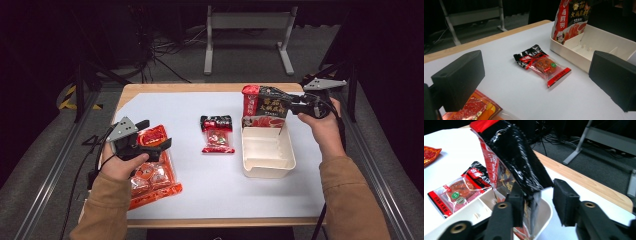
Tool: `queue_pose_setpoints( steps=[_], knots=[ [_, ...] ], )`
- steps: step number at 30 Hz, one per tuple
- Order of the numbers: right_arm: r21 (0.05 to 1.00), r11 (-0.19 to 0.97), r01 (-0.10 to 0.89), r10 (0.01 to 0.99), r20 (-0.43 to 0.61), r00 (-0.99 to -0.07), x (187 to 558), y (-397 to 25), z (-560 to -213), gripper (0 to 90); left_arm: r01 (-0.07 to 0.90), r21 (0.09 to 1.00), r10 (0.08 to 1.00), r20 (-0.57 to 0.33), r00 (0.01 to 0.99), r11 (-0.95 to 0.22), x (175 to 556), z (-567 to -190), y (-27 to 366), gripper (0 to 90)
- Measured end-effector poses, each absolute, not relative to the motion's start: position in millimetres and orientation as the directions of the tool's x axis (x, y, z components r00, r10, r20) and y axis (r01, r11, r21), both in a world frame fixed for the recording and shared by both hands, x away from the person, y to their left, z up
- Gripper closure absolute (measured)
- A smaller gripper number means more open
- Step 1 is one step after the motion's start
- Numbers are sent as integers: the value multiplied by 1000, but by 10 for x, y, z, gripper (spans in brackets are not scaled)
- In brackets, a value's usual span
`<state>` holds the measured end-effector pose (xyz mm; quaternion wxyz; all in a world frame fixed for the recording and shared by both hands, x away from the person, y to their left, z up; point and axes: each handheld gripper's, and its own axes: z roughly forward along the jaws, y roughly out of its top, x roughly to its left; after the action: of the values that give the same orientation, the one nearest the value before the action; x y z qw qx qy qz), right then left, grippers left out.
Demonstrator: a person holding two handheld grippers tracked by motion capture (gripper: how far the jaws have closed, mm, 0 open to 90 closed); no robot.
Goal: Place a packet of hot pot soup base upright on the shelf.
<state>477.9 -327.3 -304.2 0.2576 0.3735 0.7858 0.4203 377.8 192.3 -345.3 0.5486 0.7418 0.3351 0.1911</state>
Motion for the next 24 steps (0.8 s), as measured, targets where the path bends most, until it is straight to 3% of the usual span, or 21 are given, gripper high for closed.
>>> queue_pose_setpoints(
  steps=[8, 20, 24],
  knots=[
    [849, 337, 407, 844, -81, -530, 4628, -3358, -2970, 482, 298, 936, 711, -81, 699, -186, 3793, -3446, 2009, 44],
    [856, 311, 413, 838, -41, -545, 4359, -3486, -2950, 406, 300, 929, 708, -63, 703, -215, 3771, -3393, 2225, 152],
    [855, 310, 415, 831, -32, -555, 4284, -3517, -2978, 398, 315, 925, 699, -81, 711, -214, 3781, -3386, 2326, 238]
  ],
)
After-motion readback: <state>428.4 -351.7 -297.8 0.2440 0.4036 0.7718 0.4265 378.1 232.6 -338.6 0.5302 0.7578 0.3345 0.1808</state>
